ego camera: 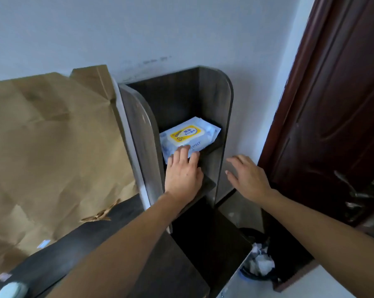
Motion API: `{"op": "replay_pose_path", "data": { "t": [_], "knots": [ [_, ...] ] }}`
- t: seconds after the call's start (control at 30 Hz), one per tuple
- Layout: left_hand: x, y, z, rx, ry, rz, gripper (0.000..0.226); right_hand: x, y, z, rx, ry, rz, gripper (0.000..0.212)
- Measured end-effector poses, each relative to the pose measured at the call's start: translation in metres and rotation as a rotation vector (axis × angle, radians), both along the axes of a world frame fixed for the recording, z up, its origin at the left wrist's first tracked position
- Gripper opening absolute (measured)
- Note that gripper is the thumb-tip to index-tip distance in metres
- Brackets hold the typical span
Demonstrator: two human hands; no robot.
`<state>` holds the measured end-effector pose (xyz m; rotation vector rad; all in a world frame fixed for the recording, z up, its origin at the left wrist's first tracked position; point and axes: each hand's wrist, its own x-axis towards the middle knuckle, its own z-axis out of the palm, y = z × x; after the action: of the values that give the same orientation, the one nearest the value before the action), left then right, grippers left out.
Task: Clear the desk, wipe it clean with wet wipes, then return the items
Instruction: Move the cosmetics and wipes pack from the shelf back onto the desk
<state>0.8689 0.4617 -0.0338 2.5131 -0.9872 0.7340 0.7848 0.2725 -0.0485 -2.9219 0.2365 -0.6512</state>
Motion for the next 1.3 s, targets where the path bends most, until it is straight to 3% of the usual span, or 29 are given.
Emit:
{"op": "replay_pose_path", "data": {
  "t": [0.13, 0.3, 0.4, 0.5, 0.6, 0.7, 0.9, 1.13, 1.3],
  "knots": [
    [0.031, -0.018, 0.022, 0.163, 0.179, 0.155, 0.063, 0.035, -0.018, 0.027, 0.013, -0.087, 0.019, 0.040],
    [0.041, -0.026, 0.017, 0.133, 0.403, 0.253, 0.082, 0.087, -0.024, 0.054, 0.073, -0.194, 0.131, 0.038],
    [0.040, -0.029, 0.007, 0.130, 0.367, 0.314, 0.081, 0.120, -0.023, 0.066, 0.097, -0.151, 0.192, 0.044],
    [0.042, -0.031, -0.001, 0.035, 0.324, 0.353, 0.076, 0.154, -0.020, 0.072, 0.086, 0.056, 0.134, 0.055],
    [0.043, -0.034, -0.007, -0.033, 0.293, 0.373, 0.069, 0.174, -0.016, 0.074, 0.056, 0.164, 0.099, 0.047],
    [0.040, -0.039, -0.010, -0.065, 0.237, 0.406, 0.066, 0.184, -0.022, 0.070, 0.137, 0.075, 0.150, 0.033],
    [0.030, -0.048, 0.004, -0.126, 0.142, 0.431, 0.061, 0.176, -0.030, 0.074, 0.535, -0.197, 0.403, 0.036],
    [-0.010, -0.037, 0.020, -0.233, 0.034, 0.394, 0.054, 0.148, -0.024, 0.099, 0.654, -0.392, 0.554, 0.027],
    [-0.067, -0.006, -0.002, -0.250, -0.027, 0.298, 0.036, 0.101, -0.001, 0.083, 0.719, -0.397, 0.587, 0.024]
  ]
}}
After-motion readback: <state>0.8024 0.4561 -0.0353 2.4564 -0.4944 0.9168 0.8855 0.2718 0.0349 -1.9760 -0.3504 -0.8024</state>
